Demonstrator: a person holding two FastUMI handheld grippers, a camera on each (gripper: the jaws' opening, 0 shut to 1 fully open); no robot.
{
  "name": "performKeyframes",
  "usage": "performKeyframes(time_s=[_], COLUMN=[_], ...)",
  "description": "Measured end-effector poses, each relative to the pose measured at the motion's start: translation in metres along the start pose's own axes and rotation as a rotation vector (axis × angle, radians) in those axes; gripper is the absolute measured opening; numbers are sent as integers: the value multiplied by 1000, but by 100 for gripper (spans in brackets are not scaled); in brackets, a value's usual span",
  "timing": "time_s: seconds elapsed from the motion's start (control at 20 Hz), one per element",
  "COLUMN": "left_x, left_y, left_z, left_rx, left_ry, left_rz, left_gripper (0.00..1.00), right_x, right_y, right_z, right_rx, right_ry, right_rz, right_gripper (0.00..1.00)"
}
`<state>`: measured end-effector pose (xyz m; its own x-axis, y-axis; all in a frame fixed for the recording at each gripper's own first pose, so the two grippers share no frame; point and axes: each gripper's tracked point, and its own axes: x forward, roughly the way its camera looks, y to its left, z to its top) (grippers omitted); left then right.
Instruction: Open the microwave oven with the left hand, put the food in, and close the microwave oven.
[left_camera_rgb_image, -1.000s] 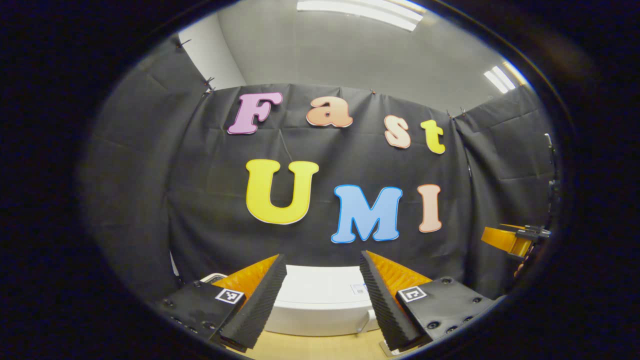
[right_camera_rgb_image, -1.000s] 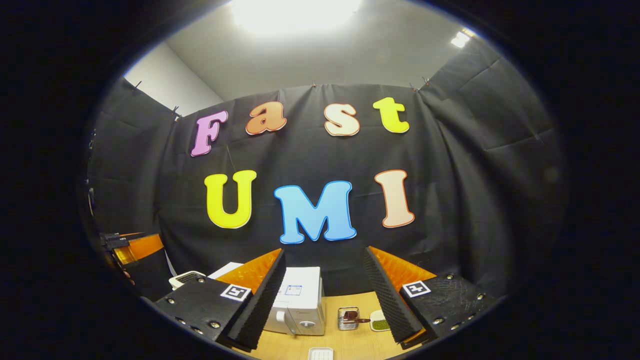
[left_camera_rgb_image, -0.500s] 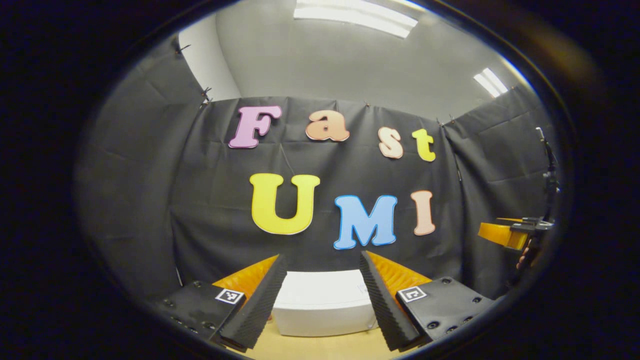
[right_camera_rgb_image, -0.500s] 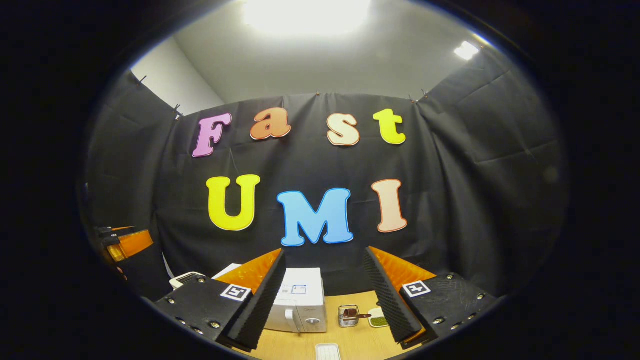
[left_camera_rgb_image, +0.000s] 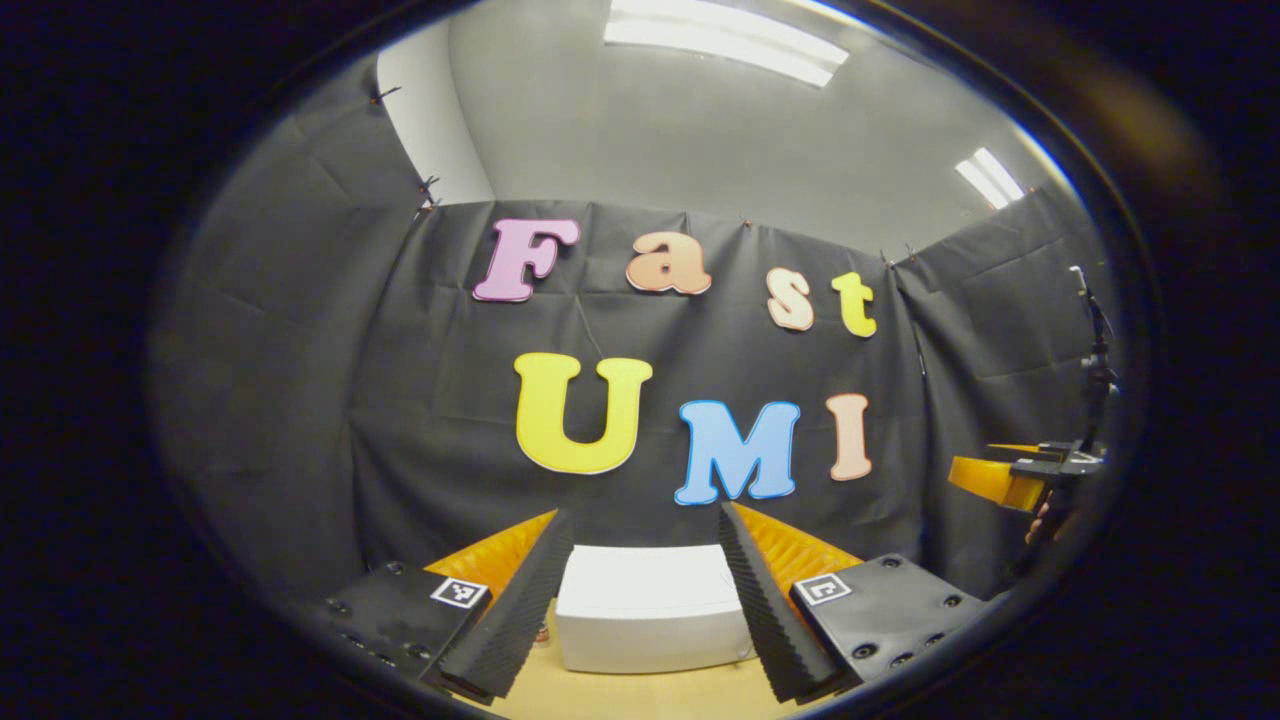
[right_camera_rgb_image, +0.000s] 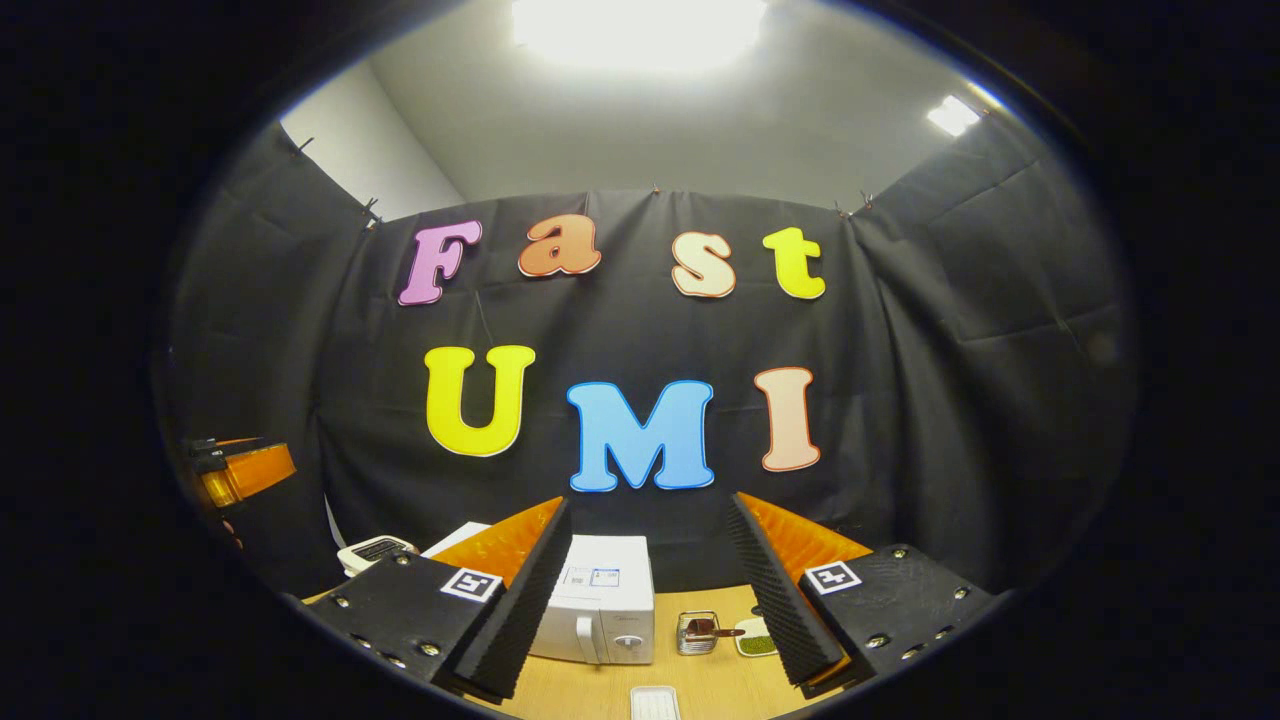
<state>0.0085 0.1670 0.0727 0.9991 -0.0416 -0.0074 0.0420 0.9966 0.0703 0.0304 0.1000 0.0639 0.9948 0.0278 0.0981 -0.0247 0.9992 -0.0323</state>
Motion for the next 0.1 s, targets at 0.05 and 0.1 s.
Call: performKeyframes(time_s=[0.05,0.1], left_x=[2,3], left_y=[-2,-7], left_z=[-1,-1], left_rx=[3,1], left_ry=[1,2], left_rz=[7,10], left_gripper=[95,95], right_x=[2,3], right_y=[-1,-3], right_z=[-1,-3], right_rx=[-3,-2], right_ry=[-3,-4], right_rz=[1,2], right_gripper=[94,94])
